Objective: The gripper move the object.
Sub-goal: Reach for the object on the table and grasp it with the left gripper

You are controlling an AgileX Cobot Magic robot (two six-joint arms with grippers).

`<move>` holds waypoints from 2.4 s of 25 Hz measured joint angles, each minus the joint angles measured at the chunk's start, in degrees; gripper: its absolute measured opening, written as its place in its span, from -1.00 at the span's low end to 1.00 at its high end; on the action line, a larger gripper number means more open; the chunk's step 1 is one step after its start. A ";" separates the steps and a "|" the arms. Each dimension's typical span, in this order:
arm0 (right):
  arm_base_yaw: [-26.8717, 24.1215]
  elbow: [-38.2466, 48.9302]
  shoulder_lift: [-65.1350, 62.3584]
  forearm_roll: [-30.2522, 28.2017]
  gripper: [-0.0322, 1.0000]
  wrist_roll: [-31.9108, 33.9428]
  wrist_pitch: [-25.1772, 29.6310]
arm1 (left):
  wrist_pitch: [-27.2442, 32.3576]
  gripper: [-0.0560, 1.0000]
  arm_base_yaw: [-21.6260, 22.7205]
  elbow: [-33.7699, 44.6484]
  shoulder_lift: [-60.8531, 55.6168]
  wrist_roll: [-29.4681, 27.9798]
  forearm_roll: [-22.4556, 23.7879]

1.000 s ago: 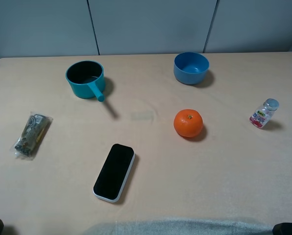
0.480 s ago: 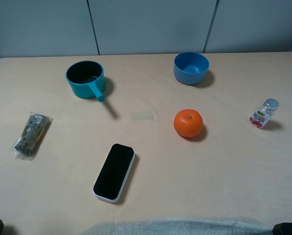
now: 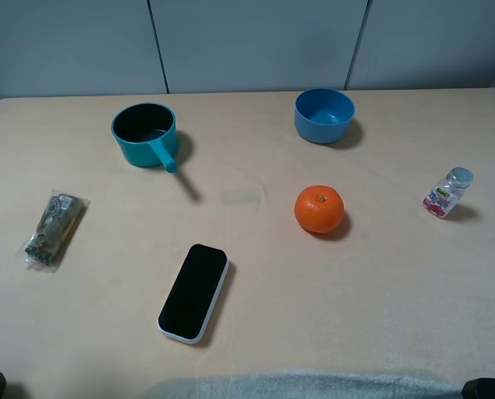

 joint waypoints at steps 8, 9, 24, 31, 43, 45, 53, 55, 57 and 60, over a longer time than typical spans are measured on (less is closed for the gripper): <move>0.00 0.00 0.00 0.00 0.40 0.00 -0.06 | 0.00 0.97 0.00 -1.91 11.82 0.00 -1.00; 0.00 0.00 0.00 0.00 0.40 0.00 -0.06 | -0.05 0.96 0.00 -1.96 13.48 0.00 -1.13; 0.00 0.00 0.00 0.00 0.40 0.00 -0.06 | -2.39 0.95 0.00 -1.96 32.89 0.39 -2.70; 0.00 0.00 0.00 0.00 0.40 0.00 -0.01 | -6.84 0.96 0.00 -1.98 40.06 0.44 -2.93; 0.00 0.00 0.00 0.00 0.40 0.00 -0.01 | -16.85 0.95 0.00 -2.02 52.39 0.78 -3.20; 0.00 0.00 0.00 0.00 0.40 0.00 -0.01 | -18.59 0.95 0.00 -2.02 54.76 0.91 -3.20; 0.00 0.00 0.00 0.00 0.40 0.00 -0.01 | -26.46 0.95 -0.81 -2.02 64.40 1.63 -3.27; 0.00 0.00 0.00 0.00 0.40 0.00 -0.01 | -28.63 0.94 -1.49 -2.02 66.72 1.63 -3.31; 0.00 0.00 0.00 0.00 0.40 0.00 -0.01 | -30.85 0.94 -2.01 -2.02 69.07 1.63 -3.38; 0.00 0.00 0.00 0.00 0.40 0.00 -0.01 | -33.85 0.93 -2.54 -2.06 72.58 1.63 -3.44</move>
